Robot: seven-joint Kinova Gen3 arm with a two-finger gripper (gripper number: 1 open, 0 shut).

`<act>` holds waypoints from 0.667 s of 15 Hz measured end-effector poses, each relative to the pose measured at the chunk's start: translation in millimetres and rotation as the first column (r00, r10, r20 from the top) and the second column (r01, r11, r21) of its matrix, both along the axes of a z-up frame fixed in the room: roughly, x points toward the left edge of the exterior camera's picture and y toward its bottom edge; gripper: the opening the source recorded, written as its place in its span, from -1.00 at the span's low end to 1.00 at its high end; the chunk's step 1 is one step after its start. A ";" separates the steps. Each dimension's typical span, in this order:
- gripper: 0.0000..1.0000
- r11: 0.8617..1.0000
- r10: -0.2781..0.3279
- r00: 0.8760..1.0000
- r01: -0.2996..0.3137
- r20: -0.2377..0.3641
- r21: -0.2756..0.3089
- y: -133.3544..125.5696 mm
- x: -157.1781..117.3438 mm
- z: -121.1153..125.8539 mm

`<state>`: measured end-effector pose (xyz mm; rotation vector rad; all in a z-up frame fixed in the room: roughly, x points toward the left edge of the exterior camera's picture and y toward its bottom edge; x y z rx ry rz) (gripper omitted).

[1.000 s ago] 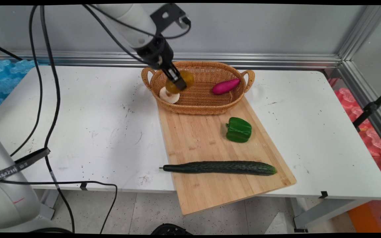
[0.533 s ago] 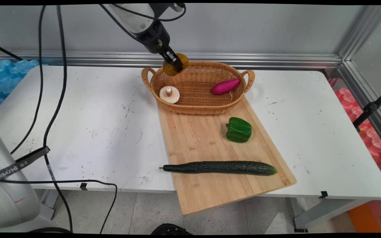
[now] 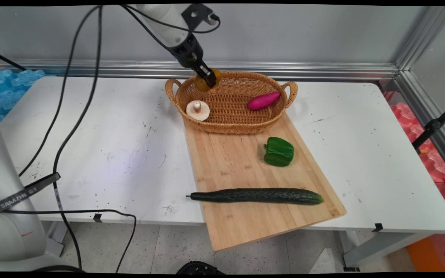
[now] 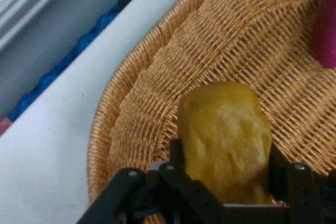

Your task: Place the picked object in the vegetable basket

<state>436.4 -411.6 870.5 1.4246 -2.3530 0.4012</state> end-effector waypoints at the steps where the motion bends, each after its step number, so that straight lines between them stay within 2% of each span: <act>1: -1.00 1.000 -0.001 1.000 0.001 -0.007 0.010 -6.1 -0.1 -9.4; 6: -1.00 0.999 -0.016 0.999 0.018 -0.044 0.044 -31.2 -3.1 -50.7; 10: -1.00 0.998 -0.028 0.998 0.030 -0.057 0.050 -40.5 -3.2 -66.3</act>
